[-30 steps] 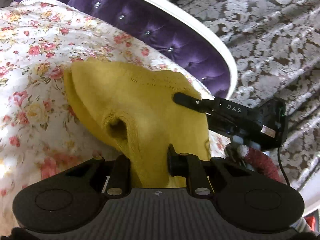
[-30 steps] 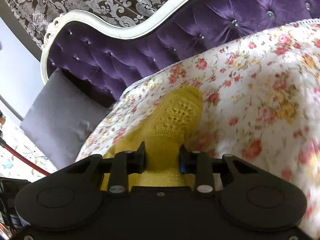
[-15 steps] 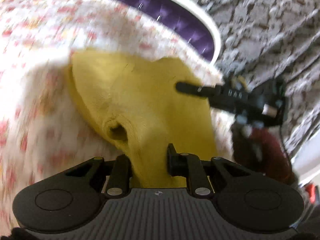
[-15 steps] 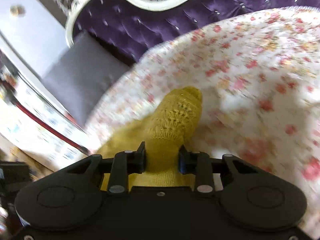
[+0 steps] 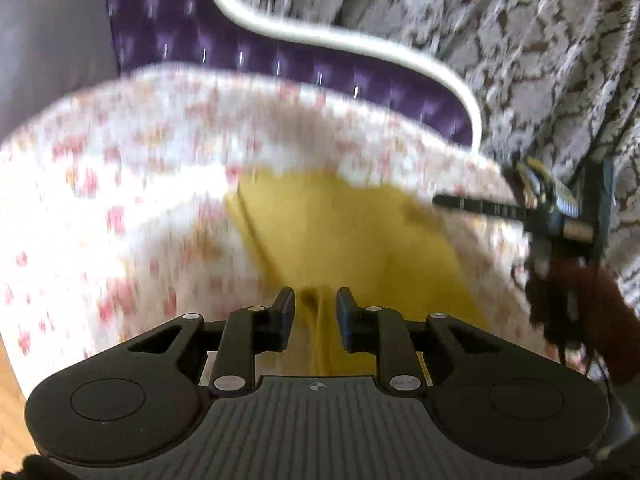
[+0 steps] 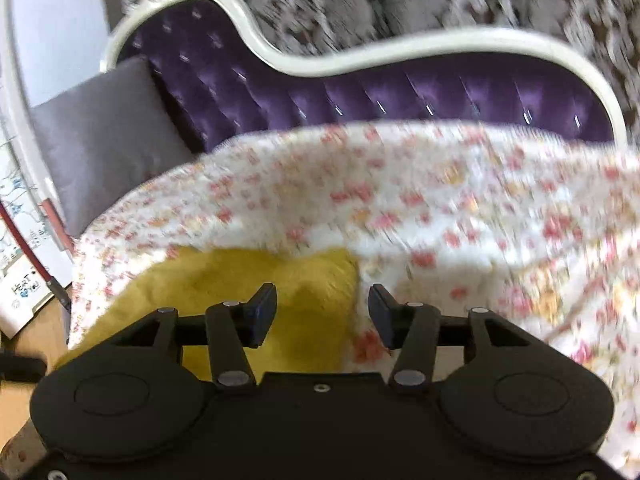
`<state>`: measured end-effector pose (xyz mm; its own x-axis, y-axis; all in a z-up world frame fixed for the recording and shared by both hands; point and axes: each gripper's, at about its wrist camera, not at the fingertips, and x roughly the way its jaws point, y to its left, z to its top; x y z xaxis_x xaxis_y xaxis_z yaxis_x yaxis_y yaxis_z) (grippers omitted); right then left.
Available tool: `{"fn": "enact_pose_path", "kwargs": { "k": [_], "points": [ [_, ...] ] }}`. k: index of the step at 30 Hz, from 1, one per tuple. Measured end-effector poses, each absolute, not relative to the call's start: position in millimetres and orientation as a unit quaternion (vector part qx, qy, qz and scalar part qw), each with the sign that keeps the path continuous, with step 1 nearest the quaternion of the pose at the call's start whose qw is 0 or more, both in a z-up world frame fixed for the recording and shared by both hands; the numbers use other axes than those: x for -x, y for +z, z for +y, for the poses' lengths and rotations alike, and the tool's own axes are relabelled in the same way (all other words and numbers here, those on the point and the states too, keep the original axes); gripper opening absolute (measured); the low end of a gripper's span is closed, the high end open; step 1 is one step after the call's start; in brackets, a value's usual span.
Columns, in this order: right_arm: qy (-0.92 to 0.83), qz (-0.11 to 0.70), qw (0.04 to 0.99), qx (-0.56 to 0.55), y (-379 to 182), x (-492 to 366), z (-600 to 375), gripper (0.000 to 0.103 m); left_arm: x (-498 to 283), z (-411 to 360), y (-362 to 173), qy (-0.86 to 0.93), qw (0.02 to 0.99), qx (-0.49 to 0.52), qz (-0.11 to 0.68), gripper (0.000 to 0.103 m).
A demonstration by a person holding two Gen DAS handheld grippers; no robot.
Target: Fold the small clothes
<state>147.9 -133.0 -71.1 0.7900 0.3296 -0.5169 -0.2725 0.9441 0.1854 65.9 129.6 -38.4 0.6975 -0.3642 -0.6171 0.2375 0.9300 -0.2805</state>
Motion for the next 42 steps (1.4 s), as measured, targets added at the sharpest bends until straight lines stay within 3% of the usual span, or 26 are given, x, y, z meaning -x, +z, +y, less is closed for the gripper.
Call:
{"fn": "enact_pose_path", "kwargs": {
  "k": [4,10,14,17,22,27,32,34,36,42],
  "points": [
    [0.199,0.269,0.942,-0.028,-67.1,-138.8,-113.1,0.058,-86.2,107.0,-37.5,-0.171,0.926,0.058,0.332,0.024],
    [0.216,0.319,0.922,0.027,-96.8,-125.1,-98.1,0.058,-99.5,87.4,-88.9,-0.124,0.92,-0.063,0.366,0.027],
    [0.198,0.337,0.917,0.081,-113.0,-110.7,-99.8,0.062,-100.8,116.3,-96.3,-0.117,0.918,-0.006,0.379,0.043],
    [0.202,0.34,0.917,0.058,-105.8,-108.9,-108.4,0.06,-100.6,123.2,-84.2,-0.124,0.915,0.001,0.383,0.042],
    [0.207,0.27,0.939,0.057,-79.0,-109.0,-109.1,0.061,-113.0,120.0,-52.8,-0.13,0.933,-0.001,0.336,0.042],
    [0.206,0.257,0.941,0.08,-79.2,-141.8,-92.3,0.062,-154.8,99.6,-64.1,-0.126,0.934,-0.041,0.331,0.042],
    [0.166,0.294,0.939,0.069,-98.9,-187.5,-90.5,0.062,-197.0,91.8,-90.9,-0.103,0.932,-0.059,0.343,0.043],
    [0.146,0.308,0.938,0.064,-109.8,-197.7,-95.8,0.064,-203.7,96.5,-98.5,-0.091,0.936,-0.063,0.334,0.043],
    [0.138,0.317,0.938,0.029,-116.4,-203.4,-107.0,0.075,-209.2,101.3,-104.2,-0.078,0.937,-0.063,0.334,0.046],
    [0.145,0.306,0.941,-0.002,-110.9,-196.4,-119.7,0.078,-216.6,112.5,-91.1,-0.07,0.938,-0.023,0.339,0.047]
  ]
}}
